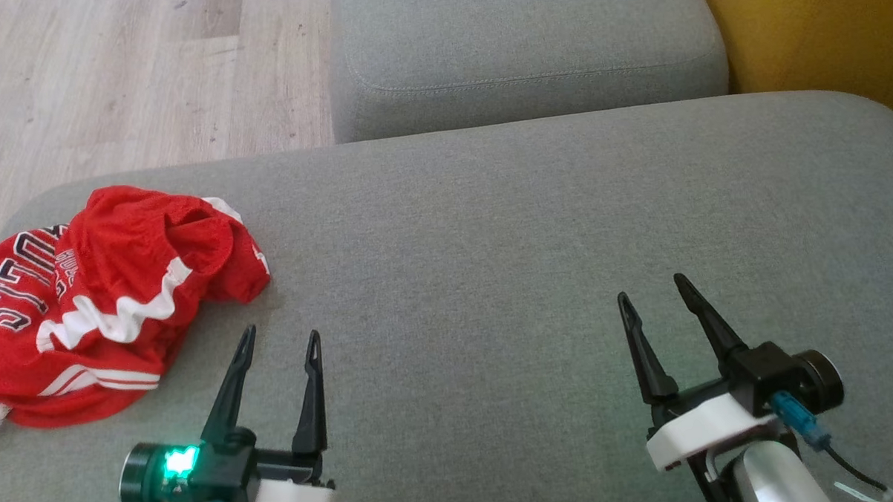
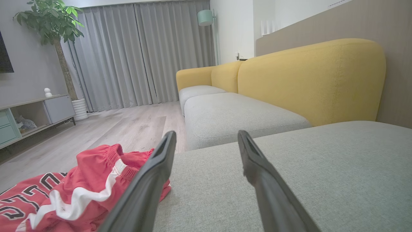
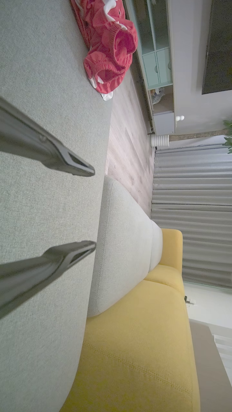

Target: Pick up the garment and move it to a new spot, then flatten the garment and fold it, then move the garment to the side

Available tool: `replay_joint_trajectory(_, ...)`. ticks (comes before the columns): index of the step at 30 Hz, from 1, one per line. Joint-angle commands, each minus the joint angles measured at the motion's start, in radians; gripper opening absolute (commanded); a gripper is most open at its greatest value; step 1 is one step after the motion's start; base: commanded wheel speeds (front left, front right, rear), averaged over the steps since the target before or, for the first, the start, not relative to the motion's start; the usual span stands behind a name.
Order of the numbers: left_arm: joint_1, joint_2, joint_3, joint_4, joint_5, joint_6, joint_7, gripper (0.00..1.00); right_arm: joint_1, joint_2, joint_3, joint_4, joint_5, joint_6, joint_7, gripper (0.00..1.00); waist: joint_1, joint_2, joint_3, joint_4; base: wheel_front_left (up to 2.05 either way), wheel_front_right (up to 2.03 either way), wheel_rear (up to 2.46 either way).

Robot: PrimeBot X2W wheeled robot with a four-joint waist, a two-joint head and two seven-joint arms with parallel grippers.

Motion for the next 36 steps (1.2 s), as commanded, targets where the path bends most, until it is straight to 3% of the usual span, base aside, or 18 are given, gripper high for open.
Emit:
replay_joint_trajectory(1, -0.035, 0.009, 0.027, -0.029, 0.006, 0.004, -0.010, 1.00, -0.047, -0.009, 0.017, -0.030, 0.001, -0.001, -0.014, 1.00, 0.0000, -0.0001, 0.000, 0.000, 0.00, 0.00, 0.00)
replay_joint_trajectory(9, -0.043, 0.011, 0.019, -0.015, 0.010, 0.005, -0.010, 1.00, -0.046, -0.009, 0.012, -0.022, 0.009, -0.001, -0.014, 1.00, 0.0000, -0.0001, 0.002, 0.020, 0.00, 0.00, 0.00)
replay_joint_trajectory(14, -0.046, 0.010, 0.020, -0.012, 0.008, 0.014, -0.010, 1.00, -0.043, -0.009, 0.012, -0.020, 0.010, -0.001, -0.014, 1.00, 0.0000, -0.0001, 0.003, 0.066, 0.00, 0.00, 0.00)
replay_joint_trajectory(36, -0.026, 0.016, 0.048, -0.019, 0.002, 0.030, -0.010, 1.00, -0.028, -0.009, 0.016, -0.021, 0.019, -0.001, -0.014, 1.00, 0.0000, -0.0001, -0.004, 0.417, 0.00, 0.00, 0.00)
